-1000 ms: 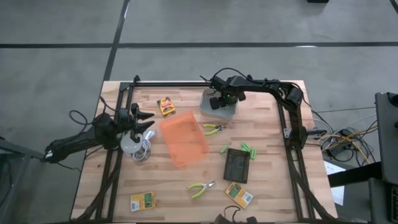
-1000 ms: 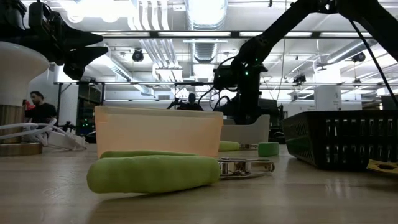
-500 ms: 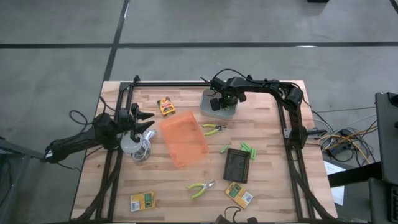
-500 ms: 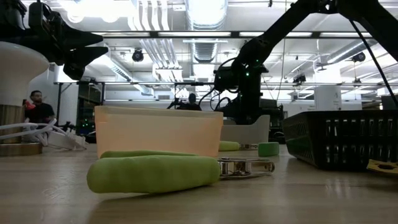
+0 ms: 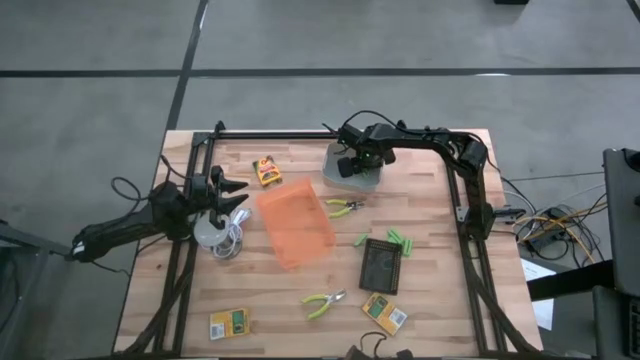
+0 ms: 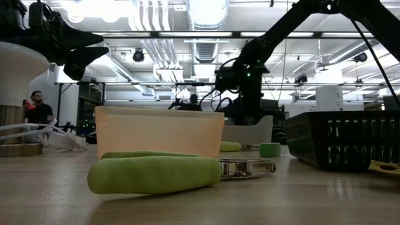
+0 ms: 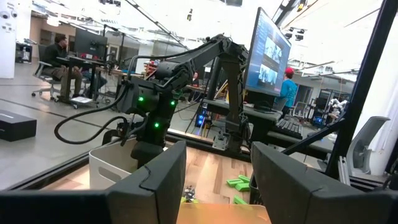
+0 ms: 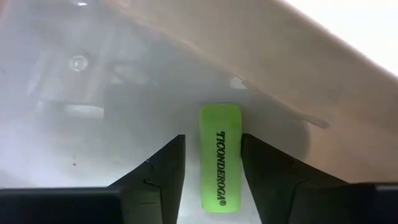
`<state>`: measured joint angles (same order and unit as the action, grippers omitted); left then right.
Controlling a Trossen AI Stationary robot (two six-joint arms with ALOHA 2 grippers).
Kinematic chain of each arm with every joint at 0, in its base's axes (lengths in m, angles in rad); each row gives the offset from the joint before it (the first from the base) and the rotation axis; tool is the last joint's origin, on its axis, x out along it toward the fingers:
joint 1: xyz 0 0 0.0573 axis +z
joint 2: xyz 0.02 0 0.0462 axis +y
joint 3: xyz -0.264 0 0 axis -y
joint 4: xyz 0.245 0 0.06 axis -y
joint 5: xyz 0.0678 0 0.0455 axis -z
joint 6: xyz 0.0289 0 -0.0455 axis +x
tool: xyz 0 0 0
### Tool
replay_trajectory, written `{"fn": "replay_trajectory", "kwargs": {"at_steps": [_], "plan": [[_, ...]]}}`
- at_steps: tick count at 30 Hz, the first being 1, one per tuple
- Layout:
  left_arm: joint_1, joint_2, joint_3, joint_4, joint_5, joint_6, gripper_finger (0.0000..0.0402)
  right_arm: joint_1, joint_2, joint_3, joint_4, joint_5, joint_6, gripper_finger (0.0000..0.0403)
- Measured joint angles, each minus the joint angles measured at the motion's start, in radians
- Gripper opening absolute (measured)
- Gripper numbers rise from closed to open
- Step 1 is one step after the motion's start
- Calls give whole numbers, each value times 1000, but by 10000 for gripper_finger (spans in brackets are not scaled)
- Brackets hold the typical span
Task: Pick & Place School Supplies
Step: Put the green eraser into the gray bin
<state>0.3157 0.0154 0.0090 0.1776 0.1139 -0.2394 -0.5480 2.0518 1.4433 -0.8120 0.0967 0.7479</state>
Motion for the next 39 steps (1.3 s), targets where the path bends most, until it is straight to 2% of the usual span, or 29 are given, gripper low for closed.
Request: {"fn": "replay_trajectory", "kwargs": {"at_steps": [5,17,31,39], "plan": [[0,0,0,0,0,0,188,0,-1,0,15,0,0,172],[0,0,0,0,0,0,188,0,-59,81,18,0,-23,169],[0,0,0,0,0,0,188,43,-353,107,-5,23,-71,188],[0,0,0,0,0,0,188,164,-532,87,-104,175,-72,190]]}}
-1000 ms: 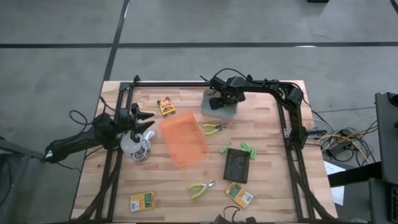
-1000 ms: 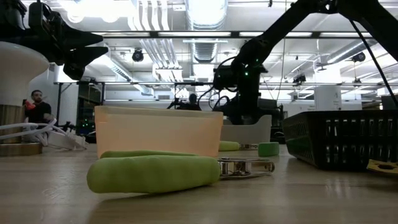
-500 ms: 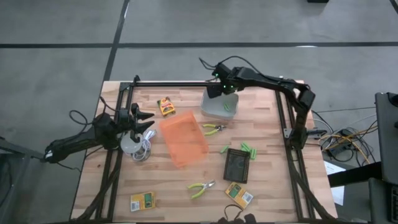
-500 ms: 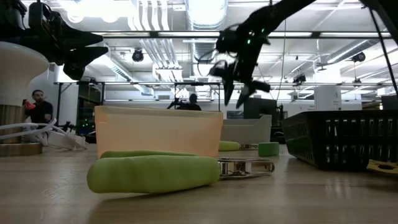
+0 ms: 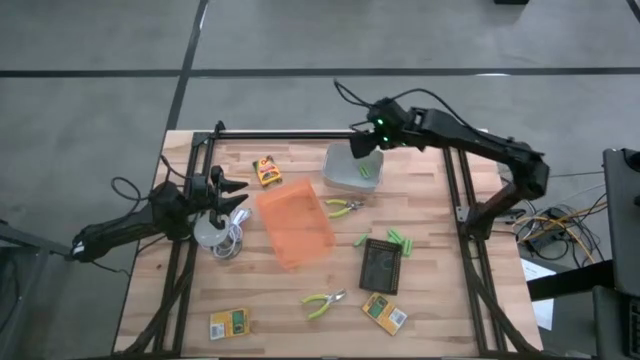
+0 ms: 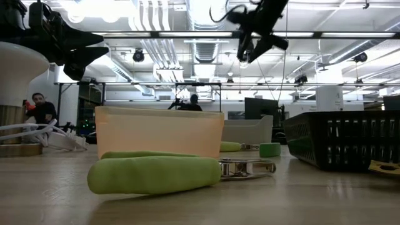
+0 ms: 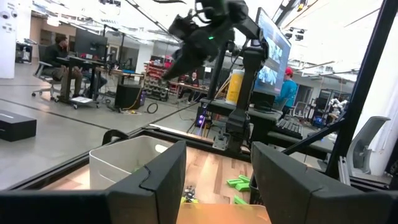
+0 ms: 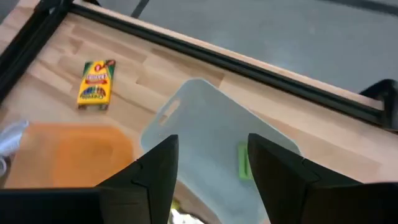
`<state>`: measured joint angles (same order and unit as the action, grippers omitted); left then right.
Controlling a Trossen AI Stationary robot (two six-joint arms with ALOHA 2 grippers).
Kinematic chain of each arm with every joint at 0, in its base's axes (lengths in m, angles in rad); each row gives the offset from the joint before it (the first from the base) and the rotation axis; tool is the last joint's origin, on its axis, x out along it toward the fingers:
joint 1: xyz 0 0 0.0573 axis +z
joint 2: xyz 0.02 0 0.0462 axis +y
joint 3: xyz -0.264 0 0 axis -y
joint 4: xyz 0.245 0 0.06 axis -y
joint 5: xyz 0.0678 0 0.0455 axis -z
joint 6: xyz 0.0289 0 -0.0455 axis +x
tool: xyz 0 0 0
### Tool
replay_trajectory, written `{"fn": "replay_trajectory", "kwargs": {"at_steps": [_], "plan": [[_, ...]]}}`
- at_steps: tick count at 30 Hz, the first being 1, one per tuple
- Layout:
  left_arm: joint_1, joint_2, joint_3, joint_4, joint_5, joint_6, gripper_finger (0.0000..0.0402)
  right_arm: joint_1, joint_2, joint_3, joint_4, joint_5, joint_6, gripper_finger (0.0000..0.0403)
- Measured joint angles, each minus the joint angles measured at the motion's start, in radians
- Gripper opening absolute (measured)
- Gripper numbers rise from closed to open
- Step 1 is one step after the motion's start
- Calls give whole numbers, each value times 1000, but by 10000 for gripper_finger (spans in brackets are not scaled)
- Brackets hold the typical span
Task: Pick & Place School Supplies
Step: Put the green eraser into the gray bin
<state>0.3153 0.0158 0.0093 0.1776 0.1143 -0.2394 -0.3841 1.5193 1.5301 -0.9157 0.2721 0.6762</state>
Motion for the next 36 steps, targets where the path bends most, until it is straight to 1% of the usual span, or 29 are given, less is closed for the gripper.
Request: {"fn": "replay_trajectory", "kwargs": {"at_steps": [5,10,16,20,25,29,31,36], "plan": [[0,0,0,0,0,0,188,115,-73,-3,-101,66,5,190],[0,0,0,0,0,0,188,241,-128,-28,-138,136,54,190],[0,0,0,0,0,0,188,379,-195,-113,-140,226,117,189],[0,0,0,0,0,0,188,427,-244,-193,-139,252,214,189],[0,0,0,0,0,0,188,439,-269,-306,-135,247,337,189],[0,0,0,0,0,0,188,439,-269,-381,-125,159,420,189],[0,0,0,0,0,0,188,446,-269,-417,-124,116,493,189],[0,0,0,0,0,0,188,481,-297,-480,-124,111,638,189]]}}
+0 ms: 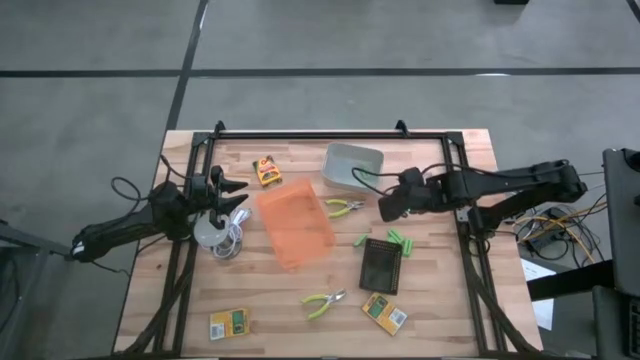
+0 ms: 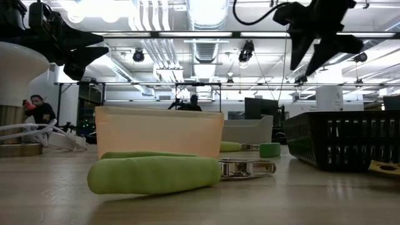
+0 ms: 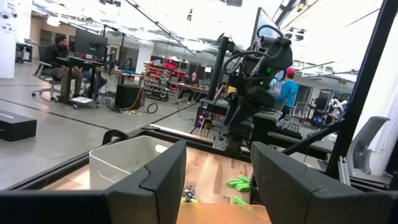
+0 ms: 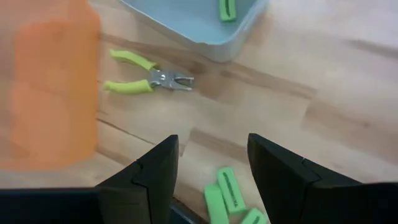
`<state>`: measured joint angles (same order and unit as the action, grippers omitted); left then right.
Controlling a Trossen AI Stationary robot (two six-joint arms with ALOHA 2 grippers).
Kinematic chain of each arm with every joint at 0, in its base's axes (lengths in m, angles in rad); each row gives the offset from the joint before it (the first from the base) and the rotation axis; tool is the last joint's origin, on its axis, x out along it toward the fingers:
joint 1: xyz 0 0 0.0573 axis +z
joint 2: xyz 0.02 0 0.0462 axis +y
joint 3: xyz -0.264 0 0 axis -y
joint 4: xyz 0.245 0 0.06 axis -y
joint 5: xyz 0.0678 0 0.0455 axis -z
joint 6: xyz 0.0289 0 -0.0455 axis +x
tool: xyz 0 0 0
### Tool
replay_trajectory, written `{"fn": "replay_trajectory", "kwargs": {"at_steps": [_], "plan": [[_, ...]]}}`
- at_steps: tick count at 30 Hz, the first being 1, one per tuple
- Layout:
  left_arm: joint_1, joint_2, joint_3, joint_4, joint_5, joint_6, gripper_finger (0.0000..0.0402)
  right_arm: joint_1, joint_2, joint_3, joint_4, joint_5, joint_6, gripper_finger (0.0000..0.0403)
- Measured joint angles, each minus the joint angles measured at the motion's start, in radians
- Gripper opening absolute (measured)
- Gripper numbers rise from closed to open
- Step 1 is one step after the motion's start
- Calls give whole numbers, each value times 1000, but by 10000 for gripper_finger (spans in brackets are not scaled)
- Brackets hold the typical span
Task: Pick & Place School Supplies
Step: Put the green eraser into the gray bin
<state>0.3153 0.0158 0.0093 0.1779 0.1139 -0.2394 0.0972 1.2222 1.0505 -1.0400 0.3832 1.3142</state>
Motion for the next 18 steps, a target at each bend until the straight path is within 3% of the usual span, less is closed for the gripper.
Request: {"fn": "replay_trajectory", "kwargs": {"at_steps": [8,18], "plan": [[0,0,0,0,0,0,188,136,-67,-98,0,0,316,189],[0,0,0,0,0,0,188,340,-62,-192,5,-14,799,189]]}}
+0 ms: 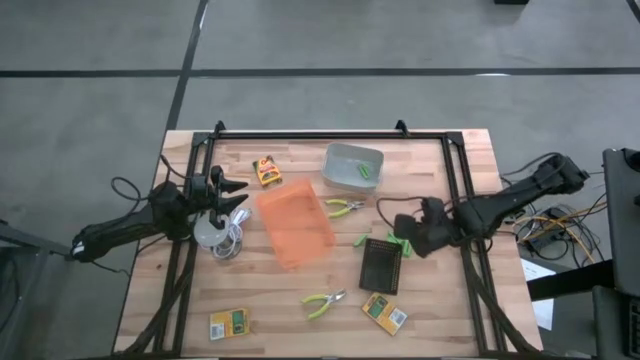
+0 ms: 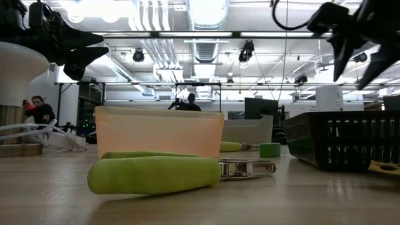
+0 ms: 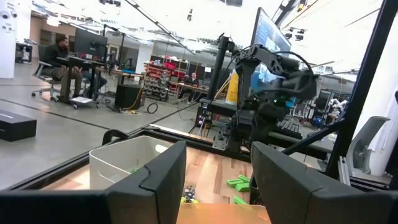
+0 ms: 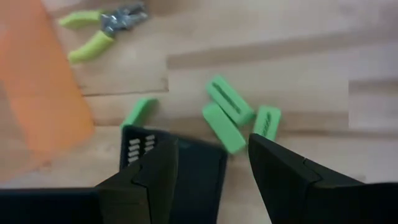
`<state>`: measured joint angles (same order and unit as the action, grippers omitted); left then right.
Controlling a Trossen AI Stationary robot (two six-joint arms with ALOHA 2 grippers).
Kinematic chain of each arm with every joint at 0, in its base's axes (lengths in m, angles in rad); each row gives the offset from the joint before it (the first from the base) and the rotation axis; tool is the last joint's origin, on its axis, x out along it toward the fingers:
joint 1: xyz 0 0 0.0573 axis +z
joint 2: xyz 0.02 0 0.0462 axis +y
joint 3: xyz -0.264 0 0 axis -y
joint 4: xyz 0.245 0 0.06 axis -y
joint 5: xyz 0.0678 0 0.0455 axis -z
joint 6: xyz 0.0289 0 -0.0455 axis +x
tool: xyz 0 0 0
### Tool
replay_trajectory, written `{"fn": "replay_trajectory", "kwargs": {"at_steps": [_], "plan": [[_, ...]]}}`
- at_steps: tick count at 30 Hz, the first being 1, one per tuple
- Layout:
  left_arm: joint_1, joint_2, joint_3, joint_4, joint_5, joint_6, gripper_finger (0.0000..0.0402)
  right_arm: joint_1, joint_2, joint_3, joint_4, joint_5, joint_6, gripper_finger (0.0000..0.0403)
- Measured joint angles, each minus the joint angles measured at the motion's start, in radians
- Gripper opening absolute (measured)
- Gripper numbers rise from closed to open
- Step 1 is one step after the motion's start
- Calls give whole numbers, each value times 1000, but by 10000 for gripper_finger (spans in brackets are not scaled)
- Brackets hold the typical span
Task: Pick & Place School Supplies
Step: Put the green eraser into the gray bin
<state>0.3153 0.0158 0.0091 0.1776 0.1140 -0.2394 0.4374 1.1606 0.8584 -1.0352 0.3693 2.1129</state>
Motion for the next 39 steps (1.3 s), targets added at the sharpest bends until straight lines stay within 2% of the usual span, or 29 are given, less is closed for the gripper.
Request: {"fn": "replay_trajectory", "kwargs": {"at_steps": [5,13,26,35,39], "plan": [[0,0,0,0,0,0,188,67,1,-29,-5,-12,71,189],[0,0,0,0,0,0,188,69,58,-44,-46,-51,87,189],[0,0,0,0,0,0,188,69,229,-43,-13,-88,143,189],[0,0,0,0,0,0,188,65,221,-59,37,-91,188,189],[0,0,0,0,0,0,188,35,211,-88,82,-141,182,189]]}}
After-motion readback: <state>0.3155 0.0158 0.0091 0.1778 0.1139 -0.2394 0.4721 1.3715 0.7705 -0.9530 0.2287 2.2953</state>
